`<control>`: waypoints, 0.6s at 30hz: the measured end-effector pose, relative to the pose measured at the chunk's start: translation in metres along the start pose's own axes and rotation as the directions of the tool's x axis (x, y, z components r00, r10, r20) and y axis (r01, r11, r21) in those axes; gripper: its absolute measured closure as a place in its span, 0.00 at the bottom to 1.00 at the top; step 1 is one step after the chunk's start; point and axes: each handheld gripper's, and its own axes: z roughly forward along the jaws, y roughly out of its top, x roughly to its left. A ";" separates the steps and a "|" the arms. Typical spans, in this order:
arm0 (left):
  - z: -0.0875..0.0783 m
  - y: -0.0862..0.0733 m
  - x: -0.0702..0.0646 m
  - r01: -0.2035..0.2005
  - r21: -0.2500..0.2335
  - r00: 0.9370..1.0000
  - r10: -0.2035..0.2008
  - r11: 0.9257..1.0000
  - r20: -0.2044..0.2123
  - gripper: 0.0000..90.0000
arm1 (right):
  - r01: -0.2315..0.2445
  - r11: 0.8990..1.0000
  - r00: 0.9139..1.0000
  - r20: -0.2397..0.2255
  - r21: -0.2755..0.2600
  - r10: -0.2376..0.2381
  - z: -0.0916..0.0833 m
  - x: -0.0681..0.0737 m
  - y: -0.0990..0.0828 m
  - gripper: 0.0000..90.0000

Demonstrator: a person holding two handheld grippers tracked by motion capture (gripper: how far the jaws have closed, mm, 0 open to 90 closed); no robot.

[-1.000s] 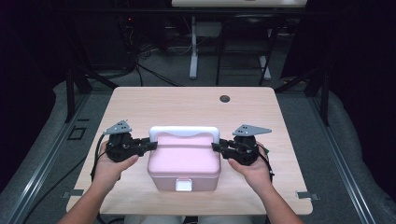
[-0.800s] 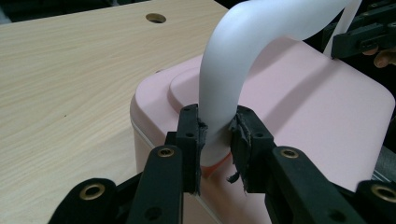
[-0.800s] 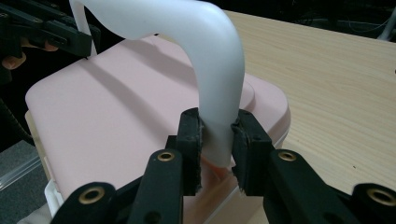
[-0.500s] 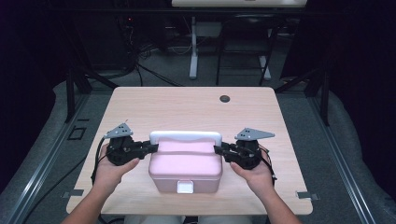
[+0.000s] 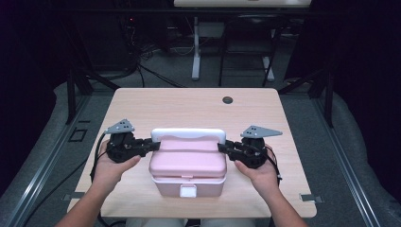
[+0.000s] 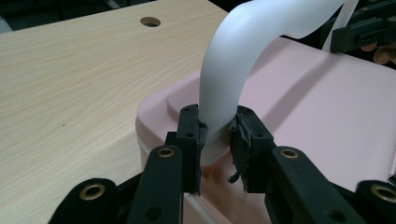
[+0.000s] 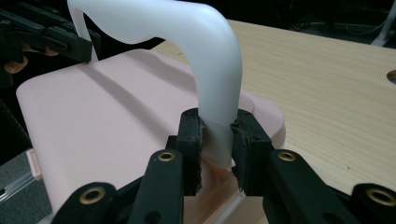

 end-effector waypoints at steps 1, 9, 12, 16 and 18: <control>0.000 0.001 0.000 -0.003 -0.005 1.000 0.003 1.000 -0.002 0.81 | 0.003 1.000 1.000 -0.002 -0.007 -0.003 0.000 -0.001 0.002 0.82; -0.010 -0.004 -0.002 -0.018 -0.046 1.000 0.018 0.999 -0.005 0.75 | -0.011 1.000 1.000 -0.006 -0.024 0.011 -0.001 -0.001 0.003 0.83; -0.021 -0.008 -0.003 -0.026 -0.056 1.000 0.025 0.998 -0.013 0.77 | -0.012 1.000 1.000 -0.006 -0.024 0.012 -0.003 -0.001 0.004 0.83; -0.035 -0.020 -0.003 -0.026 -0.060 0.999 0.025 0.998 -0.021 0.80 | -0.014 0.999 1.000 -0.008 -0.034 0.014 -0.004 -0.002 0.007 0.83; -0.038 -0.026 -0.003 -0.019 -0.048 1.000 0.018 0.999 -0.012 0.85 | -0.015 0.999 1.000 -0.010 -0.035 0.015 -0.004 -0.003 0.008 0.83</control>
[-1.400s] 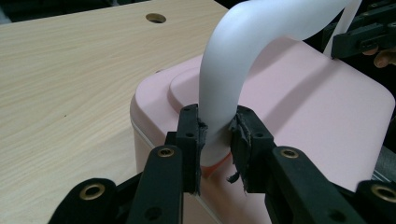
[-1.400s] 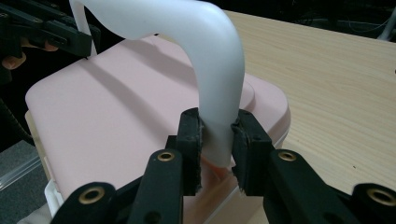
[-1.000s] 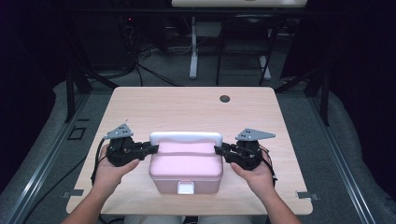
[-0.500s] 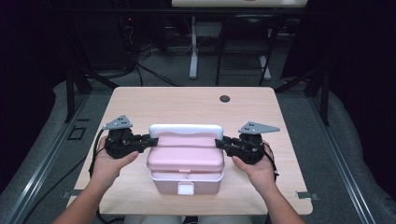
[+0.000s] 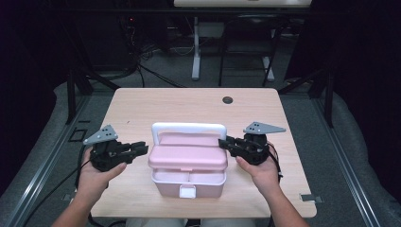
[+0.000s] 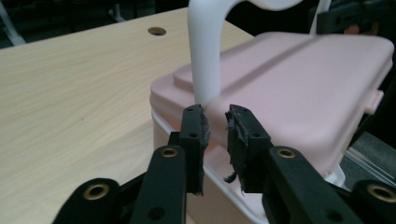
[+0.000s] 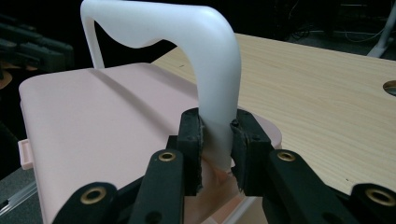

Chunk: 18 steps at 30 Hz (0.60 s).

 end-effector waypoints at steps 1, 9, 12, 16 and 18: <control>-0.001 -0.004 -0.001 -0.002 0.010 1.000 0.002 1.000 0.005 0.87 | -0.002 1.000 1.000 0.000 0.000 0.002 0.000 0.000 0.000 0.83; 0.010 -0.023 -0.005 0.010 0.041 0.998 -0.012 0.999 0.055 0.99 | -0.016 1.000 1.000 -0.003 0.001 0.016 0.000 -0.002 0.002 0.83; 0.018 -0.024 -0.009 -0.003 0.056 0.997 -0.001 0.998 0.071 1.00 | -0.016 1.000 1.000 -0.005 0.001 0.016 0.000 -0.002 0.003 0.83; 0.026 -0.023 -0.015 -0.013 0.069 0.996 0.007 0.998 0.092 1.00 | -0.015 1.000 1.000 -0.006 -0.001 0.015 0.001 -0.003 0.003 0.83; 0.029 -0.023 -0.017 -0.021 0.072 0.995 0.014 0.997 0.101 1.00 | -0.014 1.000 1.000 -0.005 -0.002 0.014 0.001 -0.003 0.003 0.83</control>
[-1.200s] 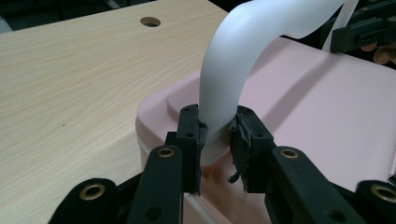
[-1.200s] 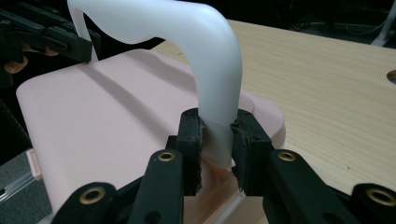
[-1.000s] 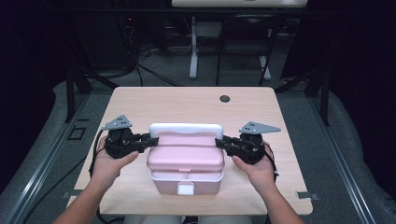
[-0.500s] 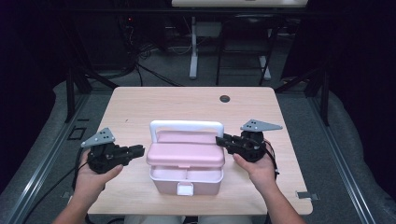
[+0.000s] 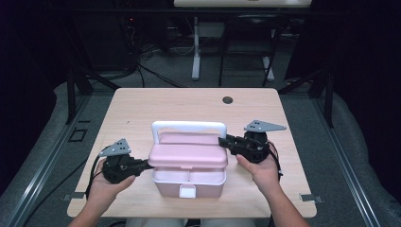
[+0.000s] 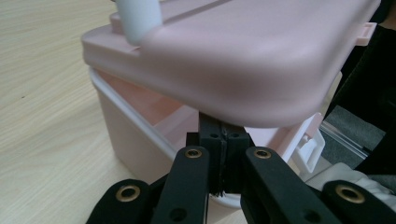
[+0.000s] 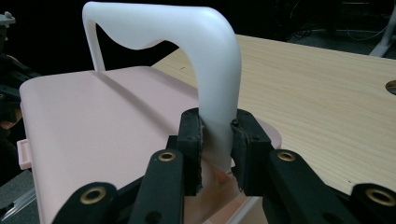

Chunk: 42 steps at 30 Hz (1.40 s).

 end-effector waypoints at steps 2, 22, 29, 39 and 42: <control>0.002 0.001 -0.002 -0.004 0.003 1.000 0.004 1.000 0.006 1.00 | -0.002 1.000 1.000 -0.001 0.001 0.002 0.000 0.000 0.000 0.83; 0.006 0.005 -0.007 -0.023 0.017 0.999 0.022 1.000 0.023 1.00 | -0.010 1.000 1.000 -0.001 -0.002 0.010 0.000 -0.001 -0.003 0.81; 0.005 0.008 -0.007 -0.020 0.006 1.000 0.020 1.000 0.019 1.00 | 0.006 1.000 1.000 0.016 -0.009 -0.006 -0.007 -0.001 -0.002 0.82; 0.002 0.019 -0.005 -0.029 -0.001 1.000 0.029 1.000 0.008 1.00 | 0.005 1.000 0.999 0.050 -0.003 -0.005 -0.022 -0.003 -0.005 0.89; 0.001 0.023 -0.005 -0.020 -0.011 1.000 0.020 1.000 0.009 1.00 | 0.013 1.000 0.998 0.054 0.003 -0.014 -0.025 -0.001 -0.008 0.91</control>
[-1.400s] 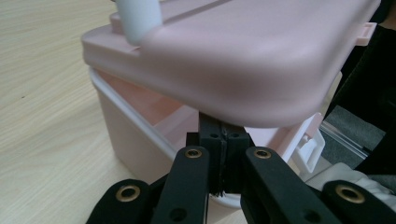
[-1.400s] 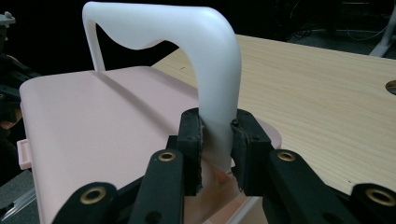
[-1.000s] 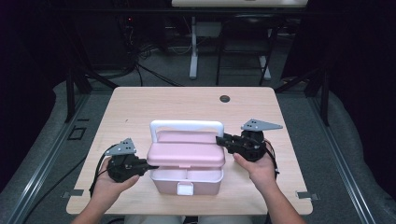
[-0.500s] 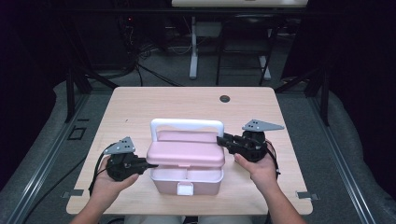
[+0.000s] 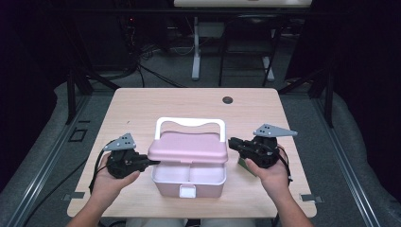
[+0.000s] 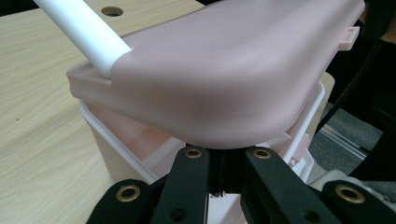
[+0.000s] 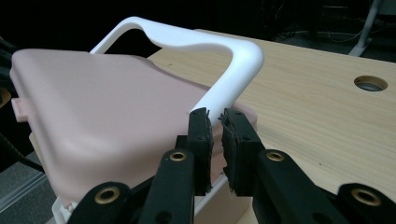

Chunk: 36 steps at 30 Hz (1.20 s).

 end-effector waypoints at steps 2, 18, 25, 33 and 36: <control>-0.001 0.003 0.001 -0.003 0.000 1.000 0.003 1.000 -0.005 1.00 | 0.002 1.000 1.000 0.002 0.003 -0.002 -0.001 0.001 -0.003 0.92; -0.003 0.029 0.009 0.000 -0.030 1.000 -0.001 1.000 -0.027 1.00 | 0.015 0.999 1.000 0.003 0.034 -0.015 0.001 0.011 -0.029 1.00; -0.003 0.038 0.014 0.002 -0.043 0.999 -0.004 0.999 -0.035 1.00 | 0.048 0.997 0.999 -0.021 0.060 -0.047 0.011 0.019 -0.043 1.00; -0.002 0.047 0.019 0.004 -0.050 0.999 -0.006 0.999 -0.041 1.00 | 0.085 0.993 0.995 -0.055 0.081 -0.080 0.023 0.030 -0.051 1.00; -0.002 0.050 0.020 0.003 -0.047 0.999 -0.005 0.999 -0.044 1.00 | 0.094 0.991 0.994 -0.066 0.092 -0.088 0.027 0.034 -0.053 1.00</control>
